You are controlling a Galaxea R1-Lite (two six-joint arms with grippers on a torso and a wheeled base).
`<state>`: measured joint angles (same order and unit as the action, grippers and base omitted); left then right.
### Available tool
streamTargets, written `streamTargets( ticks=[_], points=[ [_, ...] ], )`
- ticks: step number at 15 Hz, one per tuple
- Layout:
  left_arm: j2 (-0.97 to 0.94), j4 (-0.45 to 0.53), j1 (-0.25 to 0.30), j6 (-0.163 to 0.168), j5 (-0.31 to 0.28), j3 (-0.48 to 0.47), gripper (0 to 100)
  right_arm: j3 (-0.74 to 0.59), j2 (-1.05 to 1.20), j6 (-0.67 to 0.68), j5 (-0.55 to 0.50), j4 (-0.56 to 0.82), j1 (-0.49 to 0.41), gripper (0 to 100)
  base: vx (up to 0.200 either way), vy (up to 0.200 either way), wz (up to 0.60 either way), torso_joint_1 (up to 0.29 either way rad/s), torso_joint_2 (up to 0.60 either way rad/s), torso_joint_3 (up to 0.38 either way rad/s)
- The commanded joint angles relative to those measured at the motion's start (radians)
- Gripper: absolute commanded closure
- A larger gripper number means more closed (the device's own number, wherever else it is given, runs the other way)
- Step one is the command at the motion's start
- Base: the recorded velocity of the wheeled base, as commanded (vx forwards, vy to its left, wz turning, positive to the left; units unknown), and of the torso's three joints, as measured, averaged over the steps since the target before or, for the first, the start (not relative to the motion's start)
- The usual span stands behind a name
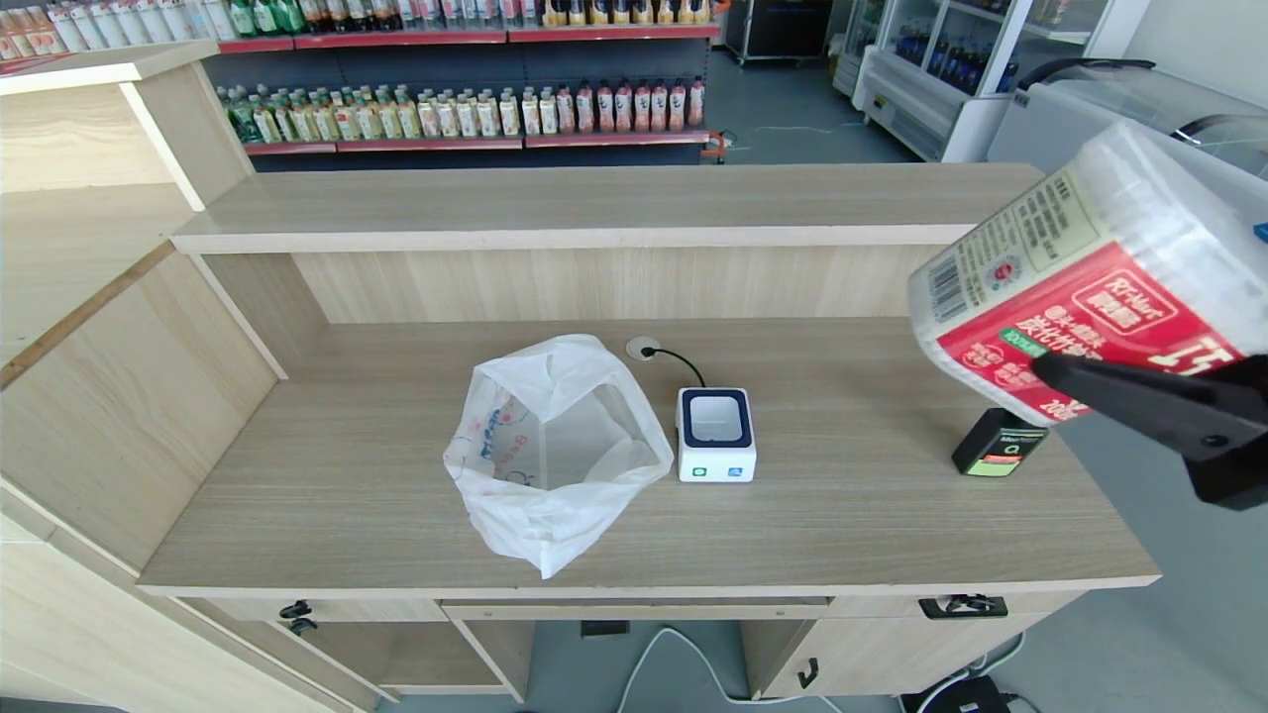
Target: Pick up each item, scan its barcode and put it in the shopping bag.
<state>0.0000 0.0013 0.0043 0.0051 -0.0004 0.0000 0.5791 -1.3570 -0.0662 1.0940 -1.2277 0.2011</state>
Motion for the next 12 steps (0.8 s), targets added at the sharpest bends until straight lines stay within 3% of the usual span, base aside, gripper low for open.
streamTargets(
  ticks=[1, 3, 6, 8, 12],
  points=[
    [0.000, 0.000, 0.000, 0.001, 0.000, 0.000, 0, -0.001, -0.067, 0.000, -0.123, 0.056, -0.100, 100, 0.000, 0.000, 0.00, 0.000, 0.00, 0.000],
    [0.000, 0.000, 0.000, 0.001, -0.001, 0.000, 0, 0.079, -0.191, 0.012, -0.373, 0.100, -0.118, 100, 0.000, 0.000, 0.00, 0.000, 0.00, 0.000],
    [0.000, 0.000, 0.000, 0.001, 0.000, 0.000, 0, 0.208, -0.295, 0.063, -0.530, 0.183, -0.121, 100, 0.000, 0.000, 0.00, 0.000, 0.00, 0.000],
    [0.000, 0.000, 0.000, 0.001, 0.000, 0.000, 0, 0.242, -0.307, 0.141, -0.701, 0.295, -0.121, 100, 0.000, 0.000, 0.00, 0.000, 0.00, 0.000],
    [0.000, 0.000, 0.000, -0.001, 0.000, 0.000, 0, 0.281, -0.132, 0.351, -1.028, 0.902, -0.155, 100, 0.000, 0.000, 0.00, 0.000, 0.00, 0.000]
  ],
)
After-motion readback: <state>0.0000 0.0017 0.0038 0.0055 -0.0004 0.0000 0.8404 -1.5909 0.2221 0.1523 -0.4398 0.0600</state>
